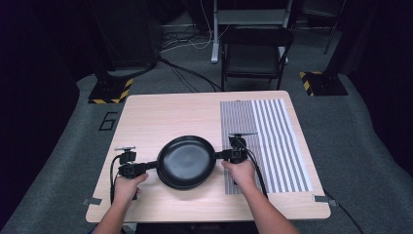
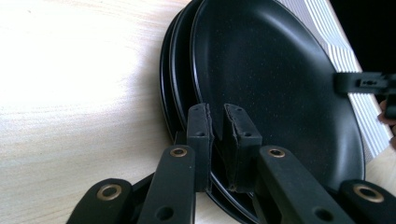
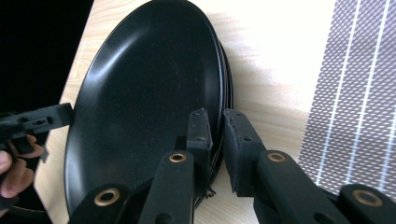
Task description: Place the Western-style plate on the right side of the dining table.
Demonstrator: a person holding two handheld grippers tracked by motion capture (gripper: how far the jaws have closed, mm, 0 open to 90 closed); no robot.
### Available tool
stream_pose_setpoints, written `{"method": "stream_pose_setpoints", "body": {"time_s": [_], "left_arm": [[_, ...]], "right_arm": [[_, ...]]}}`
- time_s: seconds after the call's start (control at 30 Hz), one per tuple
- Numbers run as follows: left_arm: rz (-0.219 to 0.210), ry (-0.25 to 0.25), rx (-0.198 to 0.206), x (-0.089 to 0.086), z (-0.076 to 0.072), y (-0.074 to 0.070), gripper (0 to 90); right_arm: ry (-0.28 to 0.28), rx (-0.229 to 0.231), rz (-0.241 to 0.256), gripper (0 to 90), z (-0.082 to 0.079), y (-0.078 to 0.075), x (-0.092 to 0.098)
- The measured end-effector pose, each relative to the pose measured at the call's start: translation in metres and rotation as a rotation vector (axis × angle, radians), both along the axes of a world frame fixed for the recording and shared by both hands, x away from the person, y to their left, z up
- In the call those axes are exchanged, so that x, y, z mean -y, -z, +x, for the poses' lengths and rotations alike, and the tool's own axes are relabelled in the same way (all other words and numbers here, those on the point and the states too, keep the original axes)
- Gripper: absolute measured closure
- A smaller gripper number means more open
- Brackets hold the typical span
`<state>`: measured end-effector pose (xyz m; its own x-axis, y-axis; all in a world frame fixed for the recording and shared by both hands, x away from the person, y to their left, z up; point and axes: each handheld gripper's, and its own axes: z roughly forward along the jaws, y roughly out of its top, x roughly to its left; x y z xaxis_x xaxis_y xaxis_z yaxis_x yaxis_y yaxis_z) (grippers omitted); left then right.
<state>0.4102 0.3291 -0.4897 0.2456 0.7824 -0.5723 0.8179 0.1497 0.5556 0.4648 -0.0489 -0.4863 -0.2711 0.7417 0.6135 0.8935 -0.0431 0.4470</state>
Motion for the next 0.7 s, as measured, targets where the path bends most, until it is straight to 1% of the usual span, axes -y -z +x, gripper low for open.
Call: {"method": "stream_pose_setpoints", "body": {"time_s": [0.03, 0.07, 0.13, 0.17, 0.23, 0.3, 0.37, 0.4, 0.43, 0.47, 0.5, 0.57, 0.63, 0.67, 0.7], "left_arm": [[0.001, -0.005, 0.003, 0.0, 0.0, 0.0, 81.4], [0.013, -0.005, 0.011, 0.001, 0.0, 0.0, 81.4], [0.026, -0.007, 0.016, 0.003, 0.0, -0.001, 81.4], [0.025, -0.012, 0.015, 0.004, 0.001, -0.001, 81.4], [0.023, -0.014, 0.014, 0.004, 0.001, -0.001, 81.5], [0.029, -0.013, 0.019, 0.004, 0.002, 0.0, 81.6], [0.024, -0.016, 0.015, 0.004, 0.002, 0.0, 81.9], [0.014, -0.021, 0.011, 0.005, 0.003, 0.0, 81.9], [0.018, -0.013, 0.014, 0.006, 0.004, 0.001, 81.9], [0.018, -0.013, 0.014, 0.006, 0.004, 0.001, 81.9], [0.011, -0.015, 0.01, 0.008, 0.006, 0.001, 81.9], [0.008, -0.024, 0.008, 0.009, 0.006, 0.001, 81.9], [0.013, -0.019, 0.013, 0.011, 0.008, 0.002, 81.9], [0.003, -0.023, 0.009, 0.013, 0.01, 0.003, 82.0], [0.003, -0.023, 0.009, 0.013, 0.01, 0.003, 82.0]], "right_arm": [[0.001, -0.002, 0.004, 80.8, 0.0, 0.001, 0.0], [0.009, -0.021, 0.014, 81.0, 0.0, 0.002, -0.001], [0.023, -0.028, 0.026, 81.6, 0.0, 0.003, -0.001], [0.026, -0.025, 0.031, 81.9, 0.0, 0.003, 0.0], [0.031, -0.035, 0.041, 82.3, 0.001, 0.003, 0.001], [0.036, -0.04, 0.043, 82.4, 0.001, 0.002, 0.001], [0.04, -0.041, 0.044, 82.6, 0.0, 0.002, 0.002], [0.046, -0.042, 0.044, 82.7, 0.0, 0.002, 0.002], [0.05, -0.023, 0.047, 82.8, 0.0, 0.002, 0.003], [0.05, -0.023, 0.047, 82.8, 0.0, 0.002, 0.003], [0.063, -0.027, 0.06, 83.0, 0.001, 0.001, 0.005], [0.069, -0.021, 0.063, 82.9, 0.002, 0.0, 0.007], [0.067, -0.015, 0.059, 83.0, 0.003, -0.001, 0.008], [0.073, -0.01, 0.057, 83.1, 0.005, -0.003, 0.009], [0.073, -0.01, 0.057, 83.1, 0.005, -0.003, 0.009]]}}
